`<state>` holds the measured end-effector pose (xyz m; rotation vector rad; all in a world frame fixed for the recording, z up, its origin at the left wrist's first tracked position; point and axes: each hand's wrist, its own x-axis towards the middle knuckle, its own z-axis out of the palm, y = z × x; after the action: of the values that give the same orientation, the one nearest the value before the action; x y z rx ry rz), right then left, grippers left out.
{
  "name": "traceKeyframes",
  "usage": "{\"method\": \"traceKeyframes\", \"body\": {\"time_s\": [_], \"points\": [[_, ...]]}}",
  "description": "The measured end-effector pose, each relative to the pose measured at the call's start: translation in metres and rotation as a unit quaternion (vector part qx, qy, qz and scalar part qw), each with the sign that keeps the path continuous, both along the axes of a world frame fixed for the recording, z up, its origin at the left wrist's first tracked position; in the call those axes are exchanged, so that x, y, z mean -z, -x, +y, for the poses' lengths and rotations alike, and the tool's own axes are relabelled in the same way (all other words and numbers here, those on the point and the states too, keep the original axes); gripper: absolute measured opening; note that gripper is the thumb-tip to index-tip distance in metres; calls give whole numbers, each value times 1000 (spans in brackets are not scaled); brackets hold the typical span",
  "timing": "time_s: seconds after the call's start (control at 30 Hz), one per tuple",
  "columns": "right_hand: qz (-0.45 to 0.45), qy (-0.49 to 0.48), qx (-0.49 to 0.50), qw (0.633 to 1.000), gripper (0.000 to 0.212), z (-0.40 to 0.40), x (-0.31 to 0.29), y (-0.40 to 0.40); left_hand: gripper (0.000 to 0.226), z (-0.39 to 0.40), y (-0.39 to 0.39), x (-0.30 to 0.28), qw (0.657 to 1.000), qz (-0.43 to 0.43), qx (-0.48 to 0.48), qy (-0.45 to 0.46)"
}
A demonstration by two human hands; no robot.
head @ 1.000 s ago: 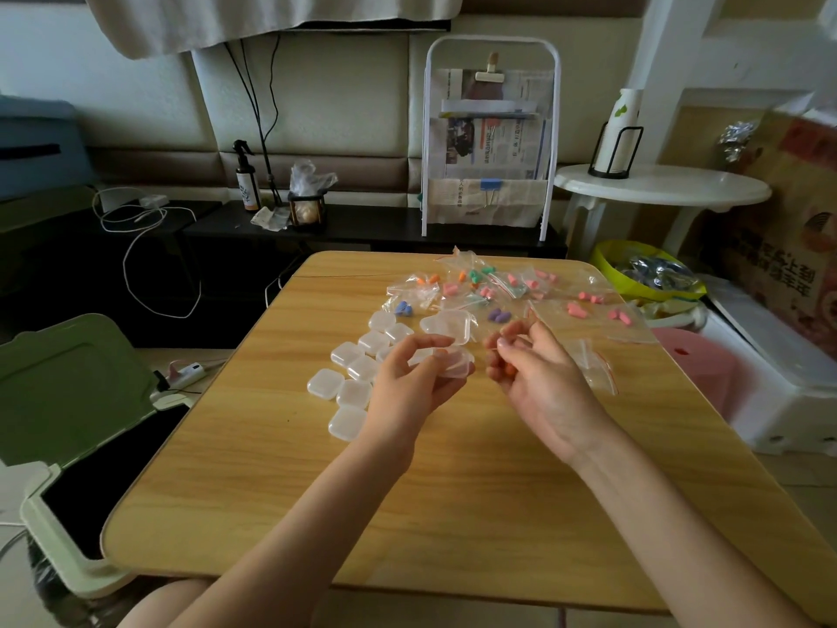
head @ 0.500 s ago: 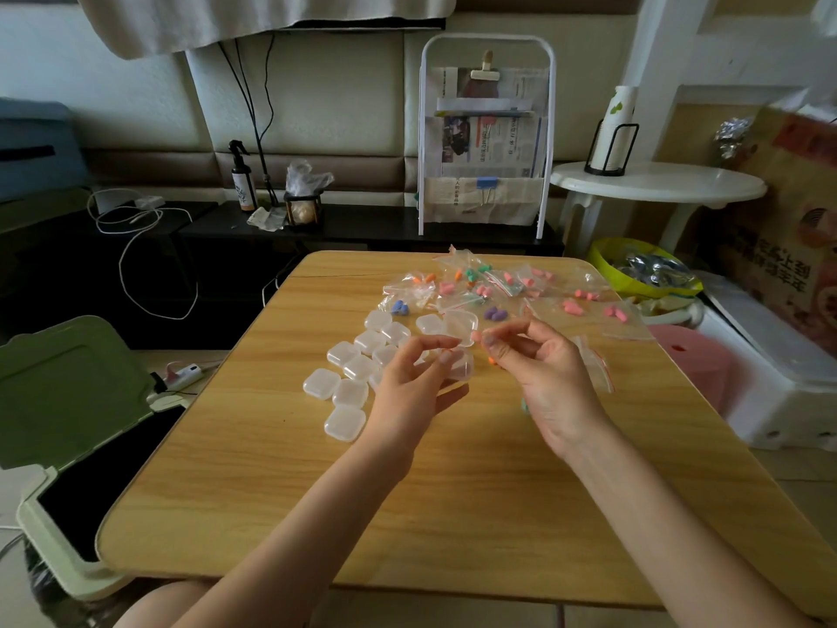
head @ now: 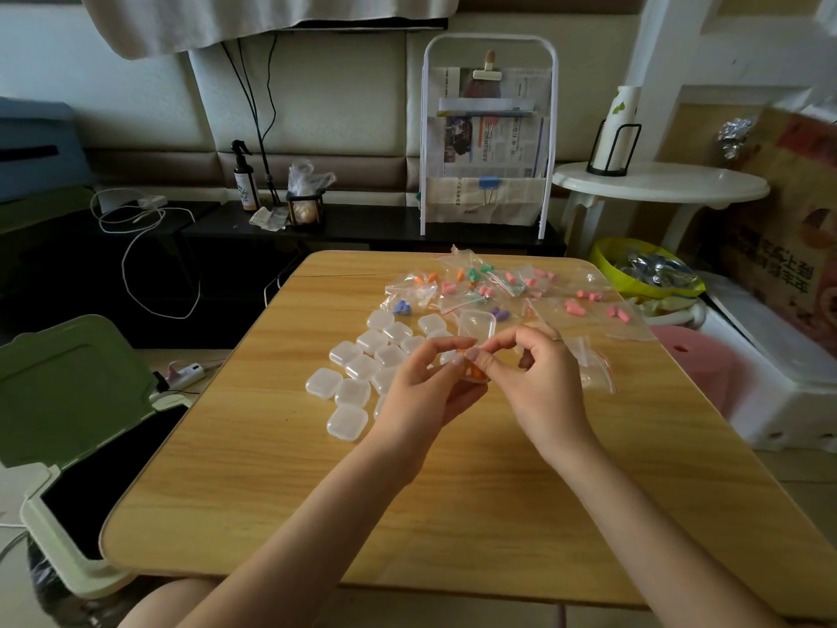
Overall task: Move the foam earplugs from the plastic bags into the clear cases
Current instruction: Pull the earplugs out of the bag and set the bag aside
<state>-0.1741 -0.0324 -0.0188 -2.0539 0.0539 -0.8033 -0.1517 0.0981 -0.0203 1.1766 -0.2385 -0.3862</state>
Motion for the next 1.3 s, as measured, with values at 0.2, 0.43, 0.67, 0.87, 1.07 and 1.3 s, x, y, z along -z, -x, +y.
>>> {"method": "traceKeyframes", "body": {"time_s": [0.2,0.43,0.67,0.87,1.07,1.3], "points": [[80,-191,-83,975,42,-2,-2,-1,13,1,-1,-2,999,20,10,30],[66,-179,-173,966,32,-6,-7,0,26,-1,-2,-3,995,74,9,60],[55,94,-127,986,30,-8,5,-3,32,2,-7,-2,992,118,17,42],[36,30,-73,996,20,-12,8,-7,25,2,-4,-4,997,81,7,-4],[23,48,-62,997,18,-16,11,-7,21,1,-3,-2,996,53,-14,-71],[31,67,35,997,23,-75,-7,-9,18,14,-10,7,848,-319,-124,-404]]}}
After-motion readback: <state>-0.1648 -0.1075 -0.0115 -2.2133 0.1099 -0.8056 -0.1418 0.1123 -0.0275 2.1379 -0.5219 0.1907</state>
